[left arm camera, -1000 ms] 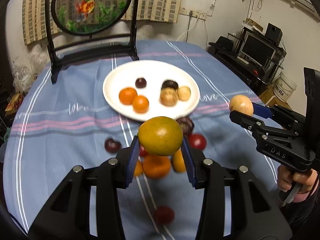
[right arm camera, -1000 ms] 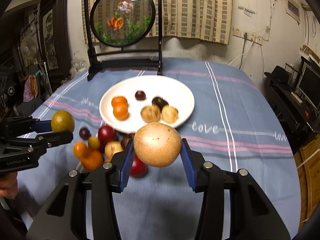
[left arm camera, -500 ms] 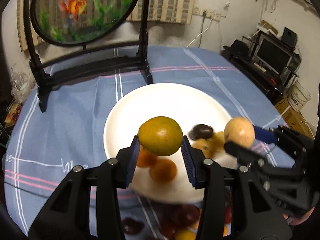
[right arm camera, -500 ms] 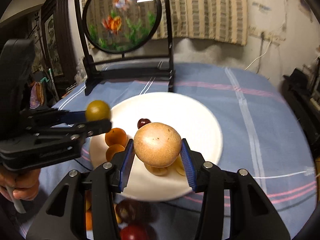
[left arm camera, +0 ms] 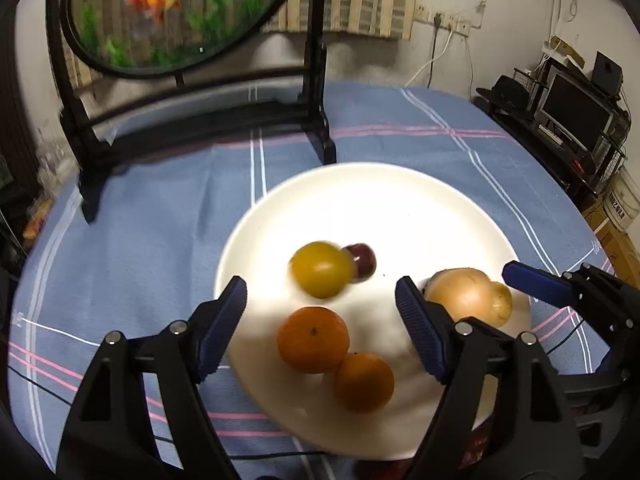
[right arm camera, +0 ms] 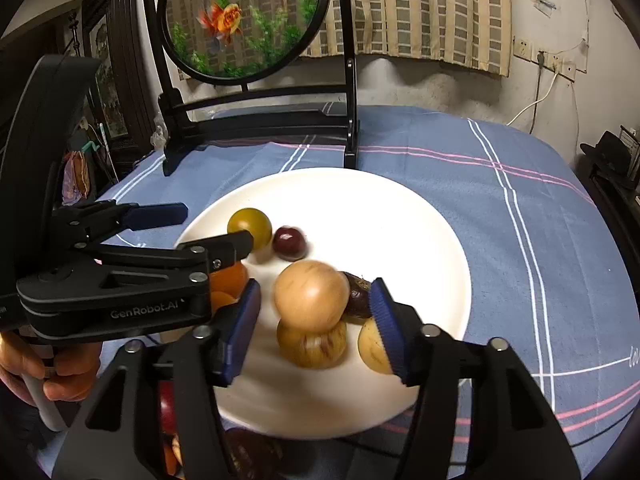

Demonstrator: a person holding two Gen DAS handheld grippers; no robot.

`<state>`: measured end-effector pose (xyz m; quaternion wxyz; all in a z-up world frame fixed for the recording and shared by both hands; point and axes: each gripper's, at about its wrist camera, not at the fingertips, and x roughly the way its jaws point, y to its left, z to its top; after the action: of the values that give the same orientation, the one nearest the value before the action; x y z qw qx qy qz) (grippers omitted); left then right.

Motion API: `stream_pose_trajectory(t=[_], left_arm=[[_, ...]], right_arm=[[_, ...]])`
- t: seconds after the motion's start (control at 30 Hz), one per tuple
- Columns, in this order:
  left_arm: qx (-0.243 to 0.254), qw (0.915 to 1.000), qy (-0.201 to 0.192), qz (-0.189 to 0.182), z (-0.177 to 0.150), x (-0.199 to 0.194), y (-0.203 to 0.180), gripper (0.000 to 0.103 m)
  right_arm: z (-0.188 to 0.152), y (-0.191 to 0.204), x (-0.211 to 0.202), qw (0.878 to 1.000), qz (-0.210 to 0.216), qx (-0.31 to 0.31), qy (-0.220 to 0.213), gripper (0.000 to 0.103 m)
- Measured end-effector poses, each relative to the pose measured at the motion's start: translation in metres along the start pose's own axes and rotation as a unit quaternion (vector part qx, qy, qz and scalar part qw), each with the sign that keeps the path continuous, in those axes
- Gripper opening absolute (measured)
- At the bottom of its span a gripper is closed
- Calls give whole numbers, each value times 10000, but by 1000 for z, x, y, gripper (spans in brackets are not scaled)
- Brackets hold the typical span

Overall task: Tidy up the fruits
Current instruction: 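Open the left tool over the plate while the right tool releases the tan fruit there, then grasp the small red tomato with the left tool while the right tool grasps the red apple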

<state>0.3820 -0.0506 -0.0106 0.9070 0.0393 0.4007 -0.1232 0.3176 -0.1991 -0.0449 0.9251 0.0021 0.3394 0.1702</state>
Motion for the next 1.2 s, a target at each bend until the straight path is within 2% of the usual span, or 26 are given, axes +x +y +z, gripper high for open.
stream_pose_trajectory(t=[0.03,0.1,0.23,0.37,0.4,0.6,0.7,0.83,1.03,1.2], left_arm=[[55,10000,-27,16,0,-6,-1,81],[104,9999,-100,74,-4,-22,-2,90],[1,9997,-257,-8,-22,-61,0,95],[-204,9987,-465,-75,-59,-101,1,98],[-201,9987,-457,-73,-73,-110,-1,98],[-121,9994,-318,85,-154,-138,-13,98],[-20,9998,-179,123,-184,-143,-19,98],[157,9994,-201,237,-204,-151,-27,98],[343,9982,-419,266,-217,-162,-37,96],[373,9982,-435,157,-223,-164,-38,91]], right_arm=[[-1,0,-6,10000,-7,7,-58,58],[-3,0,-19,9999,-10,48,-152,58],[-20,-2,-51,9991,113,315,-248,59],[-49,5,-80,9987,-65,306,-400,62],[-62,10,-87,9988,-177,257,-371,62],[-111,33,-98,9997,-248,14,-77,62],[-123,42,-101,9995,-314,-74,-11,62],[-134,48,-106,9993,-379,-51,31,62],[-143,45,-105,9993,-355,60,77,62],[-147,43,-102,9994,-301,138,123,62]])
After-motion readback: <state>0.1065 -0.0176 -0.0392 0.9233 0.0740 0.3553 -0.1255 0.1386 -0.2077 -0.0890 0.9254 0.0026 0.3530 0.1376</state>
